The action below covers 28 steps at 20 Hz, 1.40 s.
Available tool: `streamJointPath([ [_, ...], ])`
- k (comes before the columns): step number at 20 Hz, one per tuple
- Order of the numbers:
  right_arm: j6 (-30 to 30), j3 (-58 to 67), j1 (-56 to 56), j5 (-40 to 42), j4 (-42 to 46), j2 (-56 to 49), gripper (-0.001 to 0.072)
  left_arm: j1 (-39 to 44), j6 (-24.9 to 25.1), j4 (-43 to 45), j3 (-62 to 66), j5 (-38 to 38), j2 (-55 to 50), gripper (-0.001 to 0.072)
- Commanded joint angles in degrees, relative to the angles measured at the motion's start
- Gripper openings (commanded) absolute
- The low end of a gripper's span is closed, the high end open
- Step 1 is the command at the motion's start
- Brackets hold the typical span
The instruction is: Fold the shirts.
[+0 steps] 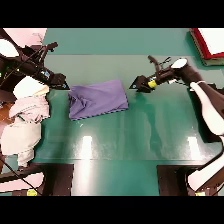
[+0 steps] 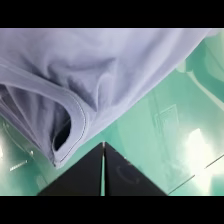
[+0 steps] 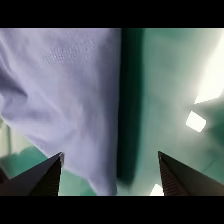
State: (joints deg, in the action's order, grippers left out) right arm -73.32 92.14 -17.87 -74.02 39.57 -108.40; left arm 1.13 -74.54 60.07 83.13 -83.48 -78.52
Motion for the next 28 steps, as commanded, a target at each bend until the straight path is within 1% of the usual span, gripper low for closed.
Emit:
streamJointPath([
  [1, 0.48, 7.26, -3.74, -4.13, -3.02, -9.18, 0.0658, 0.02, -0.02, -0.50, 0.24, 0.50, 0.13, 0.0032],
  [6, 0.48, 14.40, -9.92, -2.93, -11.47, -16.87, 0.0653, 0.02, -0.02, -0.52, 0.24, 0.31, 0.13, 0.0032],
  [7, 0.52, 15.69, -10.88, -2.38, -11.50, -17.55, 0.0544, 0.00, -0.02, -0.52, 0.24, 0.31, 0.13, 0.0032],
  [8, 0.66, 16.39, -11.58, -1.22, -10.93, -17.64, 0.0379, 0.02, -0.02, -0.52, 0.24, 0.26, 0.13, 0.0032],
  [10, 3.34, 18.56, -12.00, -0.81, -10.99, -17.59, 0.0013, 0.02, -0.02, -0.55, 0.24, -0.13, 0.13, 0.0032],
  [13, 3.30, 20.02, -9.99, -0.98, -9.07, -14.43, 0.0013, 0.02, -0.02, -0.52, 0.24, -1.07, 0.13, 0.0031],
  [14, 2.73, 18.99, -8.44, -0.28, -6.03, -11.56, 0.0012, 0.00, -0.02, -0.52, 0.24, -1.38, 0.13, 0.0031],
  [16, -0.22, 14.95, -4.31, 1.77, 0.85, -4.59, 0.0012, 0.02, -0.02, -0.57, 0.24, -1.36, 0.13, 0.0023],
  [18, -2.01, 9.44, 2.12, 2.49, 7.45, 3.87, 0.0012, 0.02, -0.04, -1.01, 0.24, -0.61, 0.13, 0.0023],
  [21, -2.32, 2.14, 13.86, 2.75, 13.75, 15.08, 0.0013, 0.02, -0.04, -4.90, 0.24, 1.09, 0.13, 0.0023],
  [24, -5.53, -4.13, 27.76, 6.93, 15.06, 23.32, 0.0012, 0.02, -0.07, -10.40, 0.24, 4.42, 0.13, 0.0023],
  [26, -5.84, -8.02, 35.87, 10.82, 15.06, 26.86, 0.0012, 0.02, -0.07, -13.49, 0.24, 6.38, 0.13, 0.0023],
  [28, -5.77, -9.66, 42.14, 12.63, 15.04, 27.89, 0.0012, 0.72, -0.09, -14.64, 0.24, 7.61, 0.13, 0.0023],
])
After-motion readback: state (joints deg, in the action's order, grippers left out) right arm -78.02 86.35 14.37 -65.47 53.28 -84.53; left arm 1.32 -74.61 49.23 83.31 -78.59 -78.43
